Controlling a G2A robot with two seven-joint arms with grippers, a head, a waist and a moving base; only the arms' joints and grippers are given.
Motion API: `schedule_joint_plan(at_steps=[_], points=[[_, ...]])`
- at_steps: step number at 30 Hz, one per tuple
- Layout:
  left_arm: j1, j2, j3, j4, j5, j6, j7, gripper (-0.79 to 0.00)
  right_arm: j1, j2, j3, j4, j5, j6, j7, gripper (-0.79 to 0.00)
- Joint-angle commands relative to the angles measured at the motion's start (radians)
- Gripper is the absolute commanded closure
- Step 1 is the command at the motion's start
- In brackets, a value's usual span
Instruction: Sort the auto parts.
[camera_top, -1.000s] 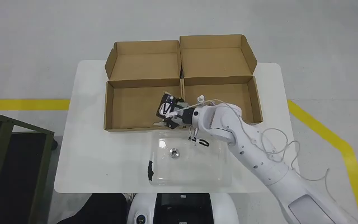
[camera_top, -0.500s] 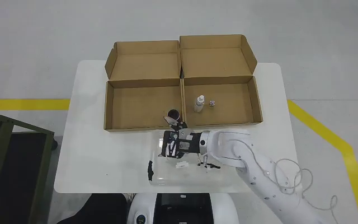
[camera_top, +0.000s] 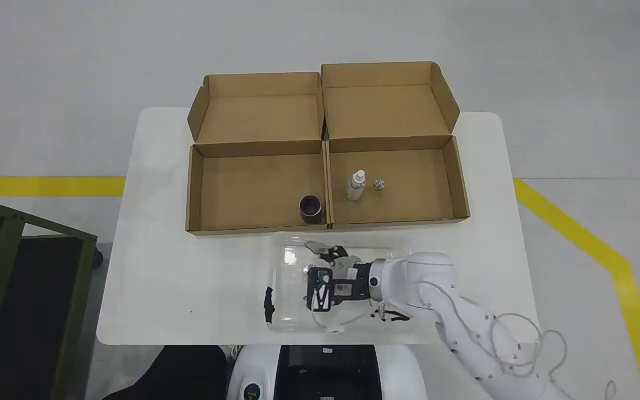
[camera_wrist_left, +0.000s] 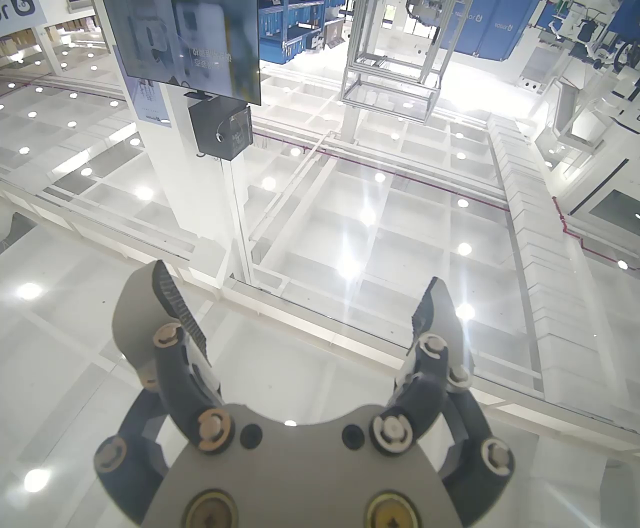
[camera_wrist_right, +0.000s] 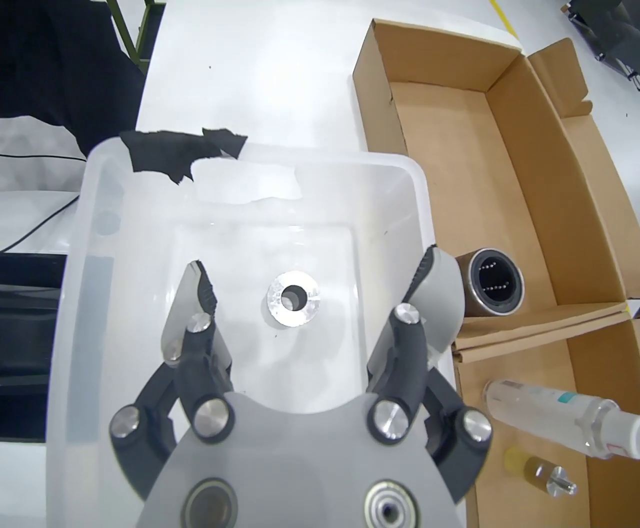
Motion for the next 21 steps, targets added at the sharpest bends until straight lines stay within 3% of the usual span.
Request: schedule_joint_plan(at_steps=[1, 9, 11, 13, 14, 21], points=[[0.0, 0.0, 0.0, 0.0, 0.0, 0.0, 0.0, -0.785, 0.004, 0.0, -0.006, 0.014, -0.023, 0.007, -0.007, -0.65], [0.0, 0.0, 0.0, 0.0, 0.0, 0.0, 0.0, -0.785, 0.032, -0.007, -0.043, 0.083, -0.071, 0.036, -0.026, -0.563], [0.0, 0.0, 0.0, 0.0, 0.0, 0.0, 0.0, -0.785, 0.038, -0.009, -0.049, 0.098, -0.081, 0.043, -0.028, -0.511], [0.0, 0.0, 0.0, 0.0, 0.0, 0.0, 0.0, -0.785, 0.043, -0.009, -0.054, 0.114, -0.087, 0.042, -0.031, -0.379], [0.0, 0.0, 0.0, 0.0, 0.0, 0.0, 0.0, -0.785, 0.045, -0.01, -0.057, 0.119, -0.093, 0.041, -0.029, -0.36], [0.0, 0.0, 0.0, 0.0, 0.0, 0.0, 0.0, -0.785, 0.048, -0.011, -0.069, 0.147, -0.097, 0.038, -0.042, -0.354]])
